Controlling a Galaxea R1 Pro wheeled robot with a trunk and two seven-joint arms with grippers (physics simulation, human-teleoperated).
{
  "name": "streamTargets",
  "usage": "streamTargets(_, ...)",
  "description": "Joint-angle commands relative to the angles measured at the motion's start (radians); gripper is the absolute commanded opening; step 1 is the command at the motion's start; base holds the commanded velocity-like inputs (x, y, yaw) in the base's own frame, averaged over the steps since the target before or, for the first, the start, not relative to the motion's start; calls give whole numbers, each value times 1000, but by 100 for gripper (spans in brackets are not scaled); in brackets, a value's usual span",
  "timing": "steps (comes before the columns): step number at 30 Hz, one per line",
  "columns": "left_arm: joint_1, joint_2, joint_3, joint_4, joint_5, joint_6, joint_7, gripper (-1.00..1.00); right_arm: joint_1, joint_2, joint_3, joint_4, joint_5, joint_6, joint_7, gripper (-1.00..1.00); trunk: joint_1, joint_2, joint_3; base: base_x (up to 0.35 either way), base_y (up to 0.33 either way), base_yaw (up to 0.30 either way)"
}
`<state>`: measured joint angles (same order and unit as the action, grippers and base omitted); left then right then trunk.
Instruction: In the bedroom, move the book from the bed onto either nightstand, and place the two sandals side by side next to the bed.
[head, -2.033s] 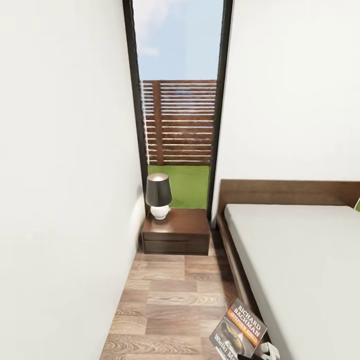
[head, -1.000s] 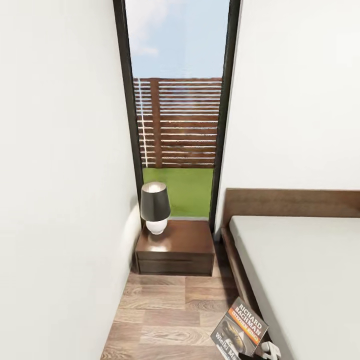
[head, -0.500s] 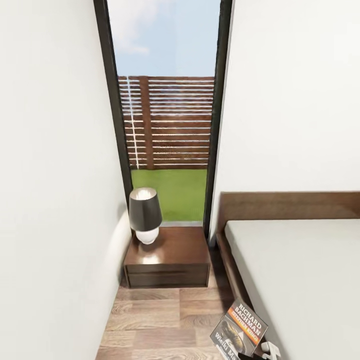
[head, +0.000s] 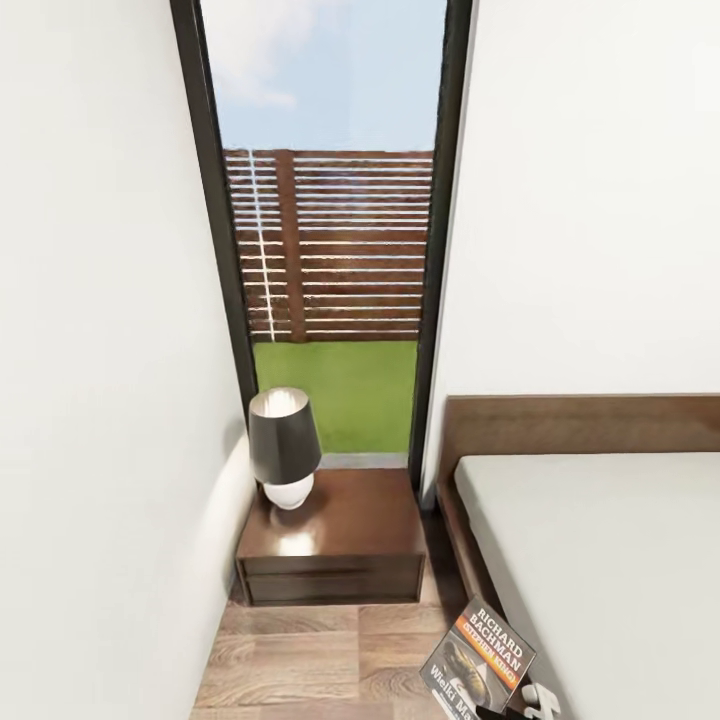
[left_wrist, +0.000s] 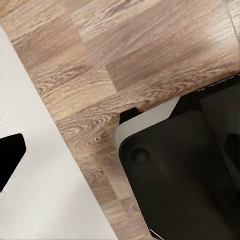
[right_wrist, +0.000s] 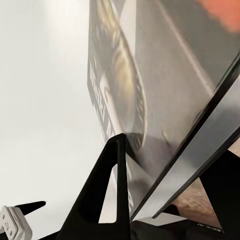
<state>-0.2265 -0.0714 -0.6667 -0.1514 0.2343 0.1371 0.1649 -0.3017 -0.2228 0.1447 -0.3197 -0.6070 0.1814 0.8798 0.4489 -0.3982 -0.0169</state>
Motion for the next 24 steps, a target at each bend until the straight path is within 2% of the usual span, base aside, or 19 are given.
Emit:
streamTargets(1, 0, 0, -9, -2, 10, 5, 5, 100, -1, -1, 4, -1, -13, 9, 1, -100, 1, -2, -2, 339, 6, -1)
streamTargets(24, 0, -1, -8, 0, 10, 24, 9, 100, -1, 0, 6, -1, -13, 7, 0, -100, 1, -2, -2, 325, 106, 0)
